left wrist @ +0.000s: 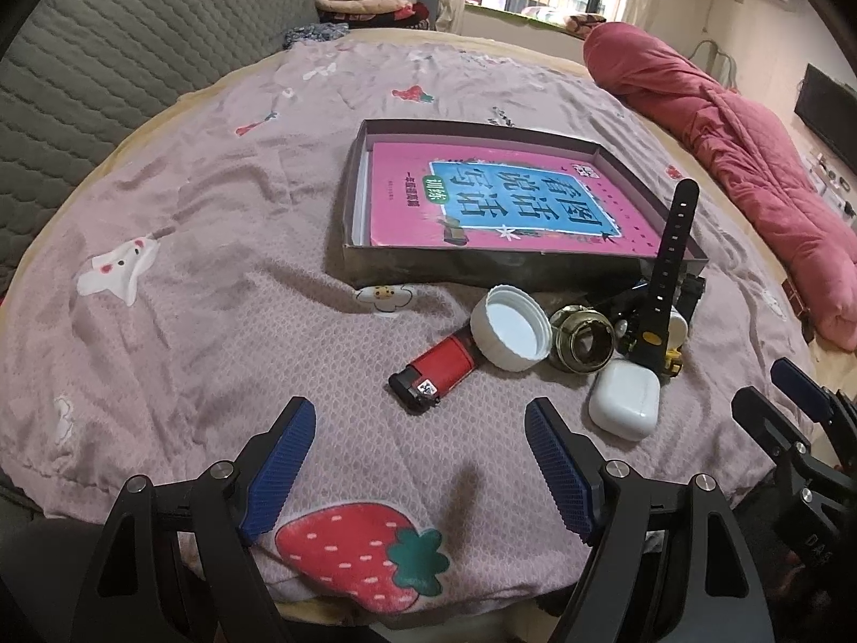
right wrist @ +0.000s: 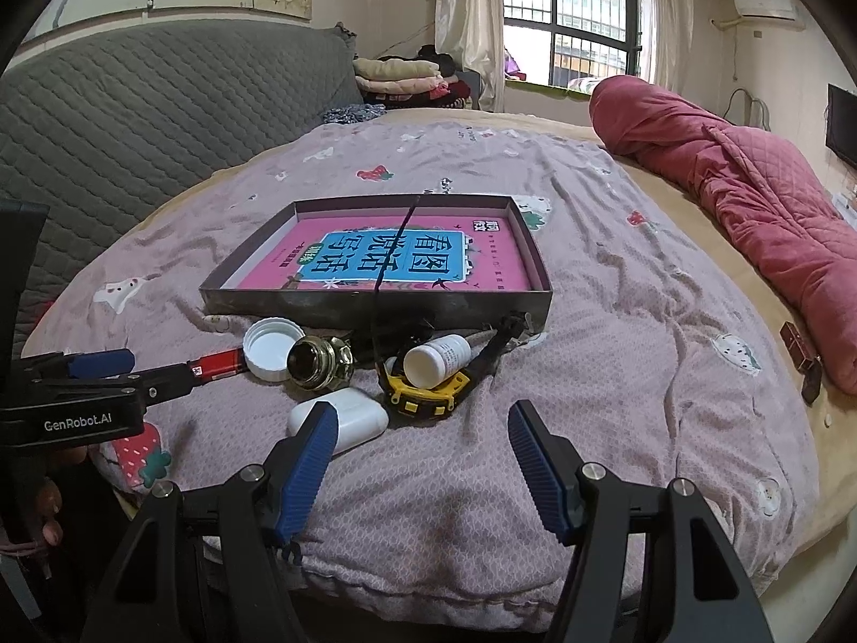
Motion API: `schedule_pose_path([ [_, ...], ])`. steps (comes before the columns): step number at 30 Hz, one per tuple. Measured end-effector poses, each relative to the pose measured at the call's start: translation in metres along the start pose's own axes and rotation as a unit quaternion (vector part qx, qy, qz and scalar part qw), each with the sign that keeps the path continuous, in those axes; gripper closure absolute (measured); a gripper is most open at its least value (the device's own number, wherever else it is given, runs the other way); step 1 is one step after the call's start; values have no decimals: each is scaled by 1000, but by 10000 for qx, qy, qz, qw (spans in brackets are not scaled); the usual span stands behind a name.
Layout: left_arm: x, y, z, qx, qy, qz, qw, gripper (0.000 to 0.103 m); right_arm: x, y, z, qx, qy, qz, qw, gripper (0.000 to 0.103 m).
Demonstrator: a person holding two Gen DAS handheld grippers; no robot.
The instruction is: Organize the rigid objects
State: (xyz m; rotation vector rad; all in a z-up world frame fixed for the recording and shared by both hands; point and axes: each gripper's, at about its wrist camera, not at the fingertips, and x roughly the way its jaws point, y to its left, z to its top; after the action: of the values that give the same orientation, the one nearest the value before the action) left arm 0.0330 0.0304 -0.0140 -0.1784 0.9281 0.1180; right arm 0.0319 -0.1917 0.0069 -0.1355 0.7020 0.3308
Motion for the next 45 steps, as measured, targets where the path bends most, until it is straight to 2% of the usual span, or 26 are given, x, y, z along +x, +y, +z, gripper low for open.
schedule_pose_path([
  [7,10,-10,4,184,19,-122,9998,22,12,-9,-1,149,88,80,9998,37],
  [12,16,-5,8,127,86,-243,9996,22,19,-14,-1,261,156,122,9995,37],
  [20,29,1,18,152,121,-142,9997,22,30,-14,0,291,254,225,9990,37],
  [29,34,-37,21,763,-42,-288,9967,22,37,-19,0,452,324,268,9981,37],
  [34,35,-60,24,1162,-217,-145,9929,22,40,-26,-1,589,364,274,9972,37],
  [45,45,-69,33,1326,-202,-24,9910,22,45,-30,0,719,415,271,9962,37],
])
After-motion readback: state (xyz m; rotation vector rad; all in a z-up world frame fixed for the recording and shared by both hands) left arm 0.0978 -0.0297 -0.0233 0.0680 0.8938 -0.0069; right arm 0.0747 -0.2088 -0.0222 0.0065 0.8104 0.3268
